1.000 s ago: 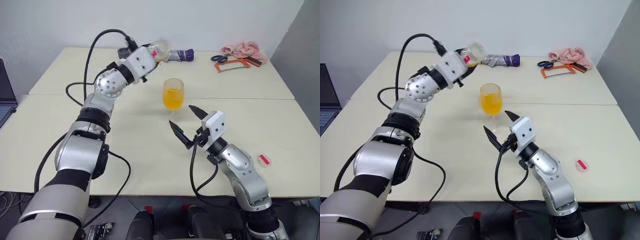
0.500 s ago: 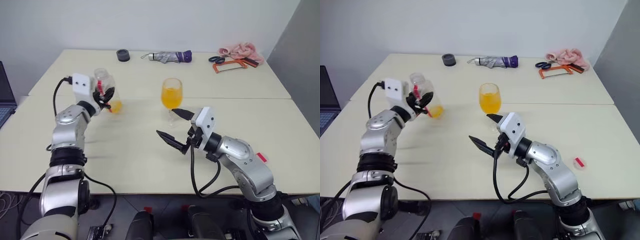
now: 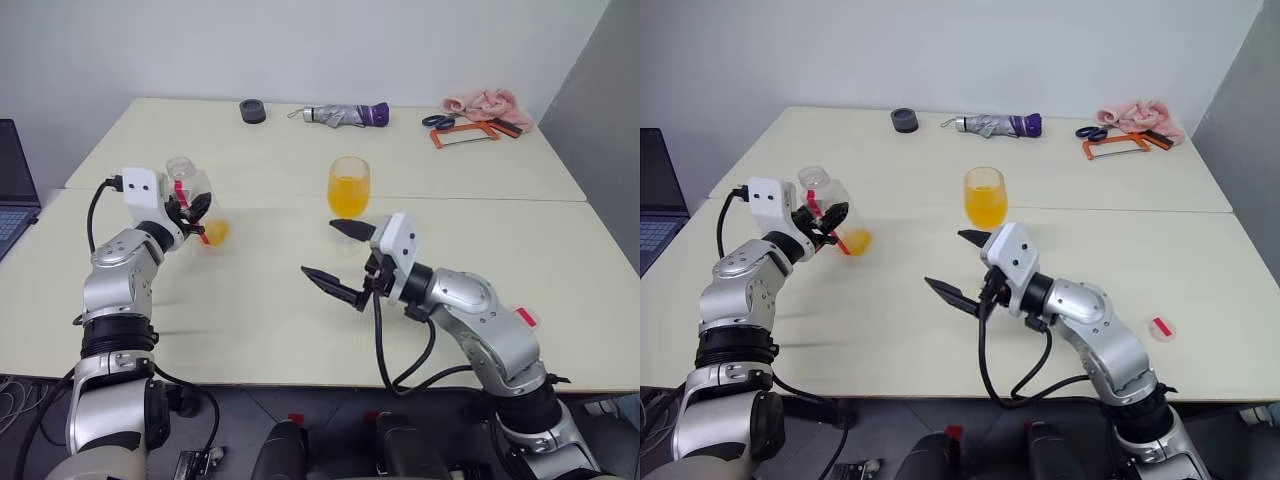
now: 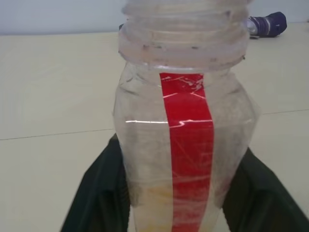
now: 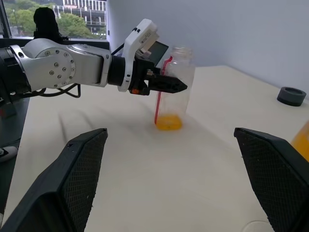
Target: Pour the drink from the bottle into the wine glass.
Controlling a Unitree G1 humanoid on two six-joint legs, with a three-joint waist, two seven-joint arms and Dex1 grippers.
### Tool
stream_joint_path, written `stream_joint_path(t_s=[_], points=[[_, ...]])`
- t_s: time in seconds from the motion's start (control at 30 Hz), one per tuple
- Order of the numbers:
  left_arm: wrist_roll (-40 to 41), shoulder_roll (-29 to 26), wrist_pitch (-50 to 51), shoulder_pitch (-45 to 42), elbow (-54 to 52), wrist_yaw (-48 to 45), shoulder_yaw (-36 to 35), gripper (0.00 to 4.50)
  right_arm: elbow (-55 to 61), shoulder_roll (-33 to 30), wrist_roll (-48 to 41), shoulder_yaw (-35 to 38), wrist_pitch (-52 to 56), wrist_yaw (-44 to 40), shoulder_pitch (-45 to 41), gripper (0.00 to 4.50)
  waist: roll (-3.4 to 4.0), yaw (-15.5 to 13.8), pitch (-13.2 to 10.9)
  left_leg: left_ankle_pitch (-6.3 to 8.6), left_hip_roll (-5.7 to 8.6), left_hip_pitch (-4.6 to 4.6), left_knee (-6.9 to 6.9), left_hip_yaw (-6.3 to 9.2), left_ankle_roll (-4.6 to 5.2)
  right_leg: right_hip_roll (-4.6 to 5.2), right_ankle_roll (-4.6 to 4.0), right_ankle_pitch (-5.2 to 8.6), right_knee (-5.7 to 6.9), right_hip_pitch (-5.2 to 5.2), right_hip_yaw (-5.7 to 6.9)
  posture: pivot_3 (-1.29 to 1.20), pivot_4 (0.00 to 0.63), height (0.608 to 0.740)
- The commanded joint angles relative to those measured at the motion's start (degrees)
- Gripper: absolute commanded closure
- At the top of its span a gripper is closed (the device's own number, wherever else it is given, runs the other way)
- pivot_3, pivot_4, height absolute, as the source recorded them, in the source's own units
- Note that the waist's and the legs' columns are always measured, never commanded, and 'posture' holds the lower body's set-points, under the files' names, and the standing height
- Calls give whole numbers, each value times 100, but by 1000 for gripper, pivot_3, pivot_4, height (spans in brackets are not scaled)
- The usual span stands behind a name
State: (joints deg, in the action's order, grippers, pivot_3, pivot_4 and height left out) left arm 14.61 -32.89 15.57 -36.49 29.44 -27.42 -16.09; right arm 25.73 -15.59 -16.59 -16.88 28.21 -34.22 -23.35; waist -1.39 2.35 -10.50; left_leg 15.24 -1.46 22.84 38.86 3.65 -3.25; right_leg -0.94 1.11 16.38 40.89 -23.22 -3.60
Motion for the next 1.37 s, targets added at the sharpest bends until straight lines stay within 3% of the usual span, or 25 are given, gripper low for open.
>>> stream_joint_path(t_s=[0.03, 0.13, 0.43, 0.63, 0.87, 1.07, 1.37], points=[[-59, -121, -216, 51, -43, -34, -38, 844, 96, -24, -37, 33, -9, -47, -81, 0, 0, 0, 0, 0, 0, 0, 0, 0, 0, 0, 0, 0, 0, 0, 0, 0, 150, 740], [-60, -72, -290, 232, -204, -83, -18, 46, 124, -11, -109, 75, 43, -37, -38, 0, 0, 0, 0, 0, 0, 1, -1, 1, 0, 0, 0, 0, -1, -1, 1, 0, 150, 740], [-49, 103, -401, 857, -891, 79, -34, 46, 8, -126, -54, 125, -377, -173, 446, 0, -3, -17, 2, 0, -5, 2, -3, 1, 0, 3, 0, 0, -4, 0, -2, 0, 150, 740], [229, 246, 43, 1743, -2091, 256, -215, 46, -113, -46, -2, 218, -628, 85, 1031, 0, -3, -27, 2, 1, -12, -1, -9, -2, 0, 3, 0, 1, -6, -2, -7, 0, 150, 740], [314, 760, 403, 2880, -3685, 1053, -479, 46, -518, -36, 161, 948, -1239, 546, 1751, 0, -4, -48, 2, 1, -14, -2, -9, -5, -1, 8, 2, 2, -9, -1, -13, 0, 150, 740], [381, 1314, 432, 3522, -4533, 1307, -384, 46, -1407, 303, 538, 1536, -2135, 1296, 1781, 0, -5, -49, 3, 1, -9, -7, -10, -19, 0, 4, 7, 4, -12, 2, -26, 0, 150, 740], [333, 1402, 299, 3714, -4759, 1305, -367, 46, -2128, 547, 696, 1641, -2700, 1500, 1500, 0, -4, -43, 3, 1, -7, -20, -17, -41, 0, -10, 11, 7, -13, 1, -41, 0, 150, 740]])
